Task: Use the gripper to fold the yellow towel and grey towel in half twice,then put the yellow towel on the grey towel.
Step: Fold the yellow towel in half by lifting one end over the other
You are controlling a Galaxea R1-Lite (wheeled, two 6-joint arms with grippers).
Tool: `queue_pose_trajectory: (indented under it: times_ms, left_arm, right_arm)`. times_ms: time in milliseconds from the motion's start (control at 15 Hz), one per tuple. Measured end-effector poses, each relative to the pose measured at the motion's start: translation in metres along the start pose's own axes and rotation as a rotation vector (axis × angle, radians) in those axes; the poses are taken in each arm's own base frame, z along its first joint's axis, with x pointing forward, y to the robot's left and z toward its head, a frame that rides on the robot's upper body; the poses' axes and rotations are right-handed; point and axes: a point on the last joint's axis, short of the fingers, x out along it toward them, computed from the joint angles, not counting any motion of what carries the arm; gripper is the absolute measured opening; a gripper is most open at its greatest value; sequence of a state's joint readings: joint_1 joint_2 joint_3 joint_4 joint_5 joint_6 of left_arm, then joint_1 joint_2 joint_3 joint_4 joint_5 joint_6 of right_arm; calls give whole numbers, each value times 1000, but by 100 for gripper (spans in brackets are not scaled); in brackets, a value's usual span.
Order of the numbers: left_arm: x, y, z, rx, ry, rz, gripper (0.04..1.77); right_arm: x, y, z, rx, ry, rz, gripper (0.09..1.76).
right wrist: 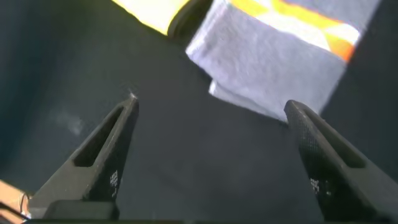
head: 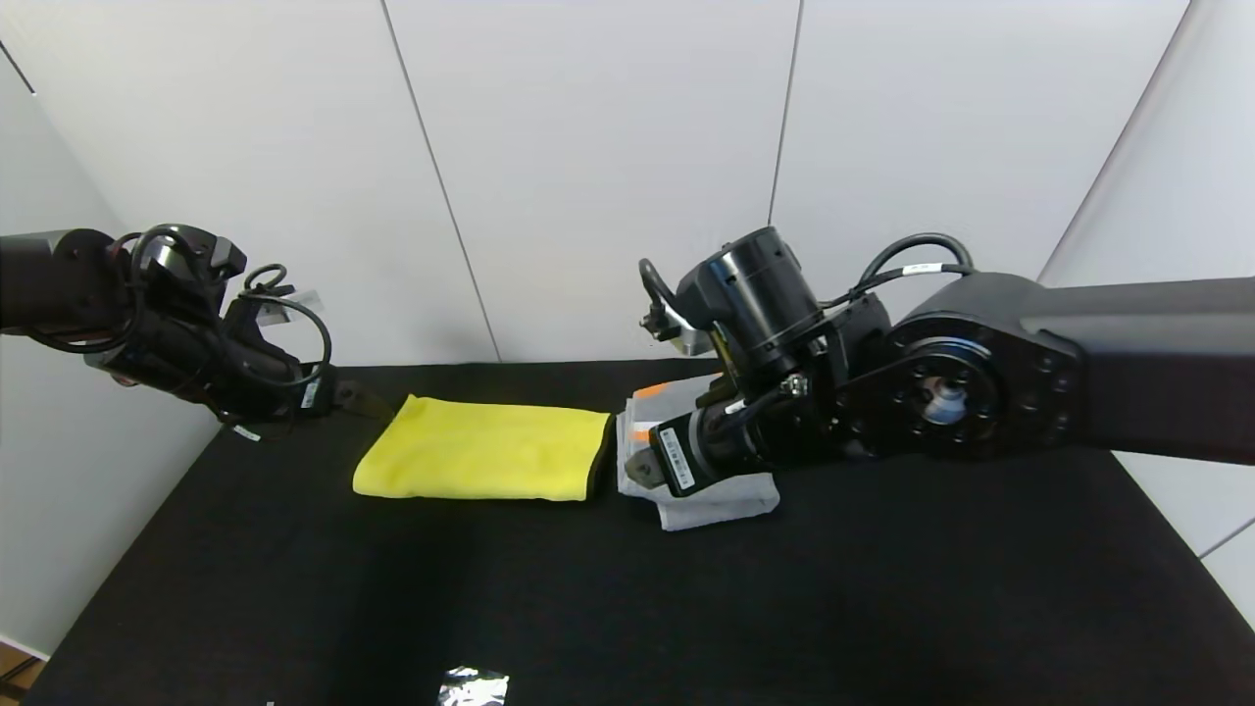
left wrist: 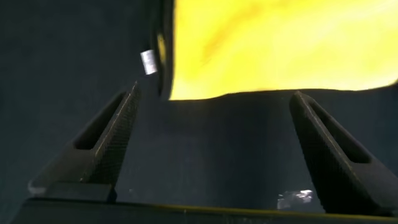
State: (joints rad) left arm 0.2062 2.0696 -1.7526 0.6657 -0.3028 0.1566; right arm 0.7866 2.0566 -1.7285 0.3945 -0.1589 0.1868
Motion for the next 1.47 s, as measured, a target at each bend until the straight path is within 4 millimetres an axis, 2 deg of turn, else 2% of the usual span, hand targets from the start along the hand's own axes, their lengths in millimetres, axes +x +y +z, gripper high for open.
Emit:
queue_pose_trajectory:
  times_ms: [200,400,933,1267,1467]
  left_arm:
    - [3,-1,4,12,17,88,170]
    - [11,-6,4,22,70,175,170]
    - [43,-21,4,44,165,170,170]
    - [59,-20,11,-18,152,222,171]
    - [69,-17,10,-21,172,240,171]
  right_arm:
    - [-16,-9,-4,9,1,-16,170]
    - [-22,-16,-4,21,-4,-29,170]
    - [-19,-26,-6,63,9,-49,170]
    - [-16,-26,-8,62,15,-50,170]
    - [-16,-25,-8,60,14,-49,170]
